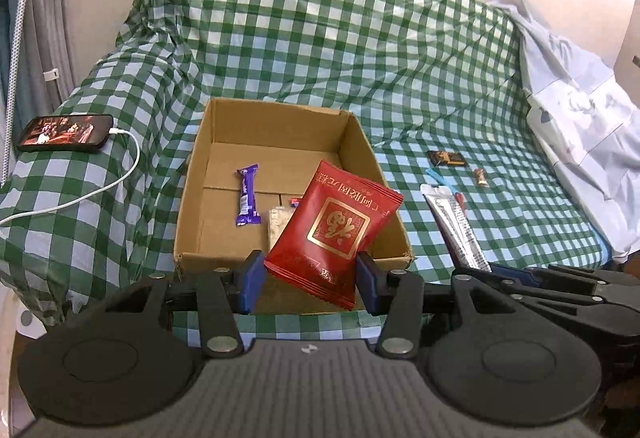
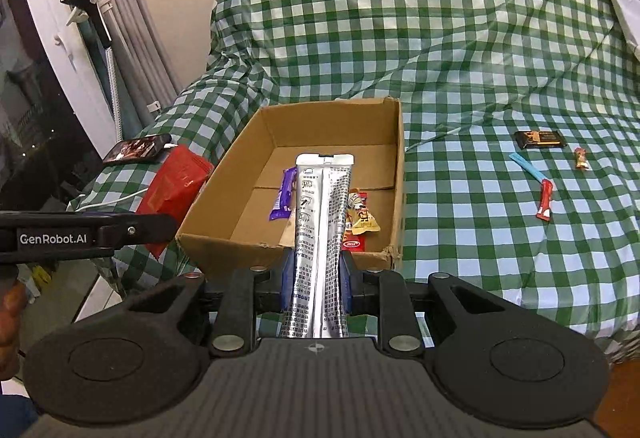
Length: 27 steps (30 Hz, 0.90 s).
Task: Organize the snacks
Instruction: 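Carry the red packet and white stick packet over the box with both tools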
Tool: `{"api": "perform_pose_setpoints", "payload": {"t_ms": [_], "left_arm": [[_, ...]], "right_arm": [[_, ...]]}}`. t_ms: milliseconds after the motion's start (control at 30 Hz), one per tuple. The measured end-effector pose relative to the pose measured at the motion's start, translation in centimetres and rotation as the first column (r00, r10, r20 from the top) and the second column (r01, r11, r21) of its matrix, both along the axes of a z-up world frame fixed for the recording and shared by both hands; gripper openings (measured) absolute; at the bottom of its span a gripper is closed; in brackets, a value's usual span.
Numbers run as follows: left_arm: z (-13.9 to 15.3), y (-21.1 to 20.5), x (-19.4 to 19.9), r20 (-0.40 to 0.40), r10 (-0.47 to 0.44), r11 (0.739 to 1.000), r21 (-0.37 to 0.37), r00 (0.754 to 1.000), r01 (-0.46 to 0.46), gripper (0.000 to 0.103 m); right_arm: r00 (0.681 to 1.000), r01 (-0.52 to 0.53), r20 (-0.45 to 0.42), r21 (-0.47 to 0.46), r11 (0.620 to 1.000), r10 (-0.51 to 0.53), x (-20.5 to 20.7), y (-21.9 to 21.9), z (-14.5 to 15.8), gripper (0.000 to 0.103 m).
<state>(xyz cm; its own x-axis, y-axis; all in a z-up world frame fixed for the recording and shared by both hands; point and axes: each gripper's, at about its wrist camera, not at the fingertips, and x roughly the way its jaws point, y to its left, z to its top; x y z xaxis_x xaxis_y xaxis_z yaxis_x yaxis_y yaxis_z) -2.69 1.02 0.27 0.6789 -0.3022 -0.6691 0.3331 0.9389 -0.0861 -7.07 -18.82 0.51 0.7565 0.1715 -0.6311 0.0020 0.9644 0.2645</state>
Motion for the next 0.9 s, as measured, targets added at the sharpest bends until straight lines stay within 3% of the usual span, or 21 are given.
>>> {"api": "perform_pose_setpoints", "payload": {"t_ms": [900], "left_arm": [[0.3, 2.2, 2.6, 0.000, 0.062, 0.996, -0.060, 0.998, -0.062, 0.054]], "right_arm": [[1.000, 0.008, -0.001, -0.062, 0.998, -0.008, 1.4, 1.0, 0.9, 0.024]]}}
